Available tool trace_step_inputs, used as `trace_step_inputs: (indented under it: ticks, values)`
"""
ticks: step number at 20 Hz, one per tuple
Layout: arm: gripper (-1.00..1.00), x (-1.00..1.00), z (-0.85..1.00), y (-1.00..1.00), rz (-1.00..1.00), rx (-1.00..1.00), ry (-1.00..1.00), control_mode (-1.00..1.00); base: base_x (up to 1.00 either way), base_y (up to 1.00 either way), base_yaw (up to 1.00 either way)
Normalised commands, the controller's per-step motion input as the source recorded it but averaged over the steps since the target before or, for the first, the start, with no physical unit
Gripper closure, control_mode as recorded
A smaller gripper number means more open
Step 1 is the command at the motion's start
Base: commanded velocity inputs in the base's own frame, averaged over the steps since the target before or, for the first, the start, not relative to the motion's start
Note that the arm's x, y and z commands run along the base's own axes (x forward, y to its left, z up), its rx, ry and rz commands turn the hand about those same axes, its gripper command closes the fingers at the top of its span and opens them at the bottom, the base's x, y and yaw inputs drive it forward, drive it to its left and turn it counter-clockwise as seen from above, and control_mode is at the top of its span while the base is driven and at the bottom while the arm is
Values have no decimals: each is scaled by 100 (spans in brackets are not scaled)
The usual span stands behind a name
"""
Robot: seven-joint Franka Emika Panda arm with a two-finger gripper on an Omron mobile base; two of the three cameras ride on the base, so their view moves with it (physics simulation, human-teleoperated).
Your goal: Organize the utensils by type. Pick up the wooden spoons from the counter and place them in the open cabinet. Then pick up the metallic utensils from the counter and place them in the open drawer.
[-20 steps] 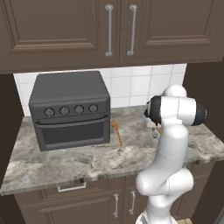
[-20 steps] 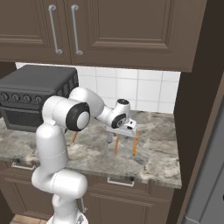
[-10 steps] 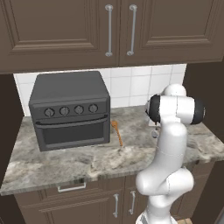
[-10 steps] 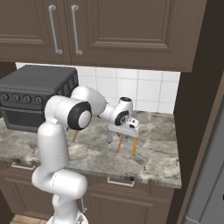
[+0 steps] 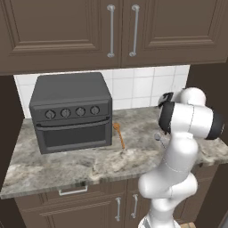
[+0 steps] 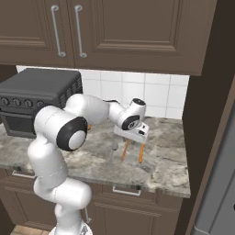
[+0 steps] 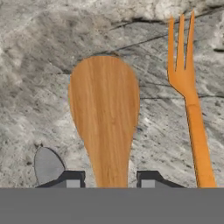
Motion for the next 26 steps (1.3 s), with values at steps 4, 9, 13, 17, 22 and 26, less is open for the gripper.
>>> trace_step_inputs:
  ticks: [4,9,13,17,22,26]
  values:
    - [100,-77,40,14,0,1,-26,-100,0,0,0]
    - [100,-43,39,31,0,-13,-7,-100,0,0,0]
    - [100,-28,35,26,0,-20,-1,-100,0,0,0]
    - [100,-28,43,17,0,-13,0,-100,0,0,0]
    - [100,-33,33,14,0,3,2,-100,0,0,0]
    - [100,-38,6,26,0,3,0,-100,0,0,0]
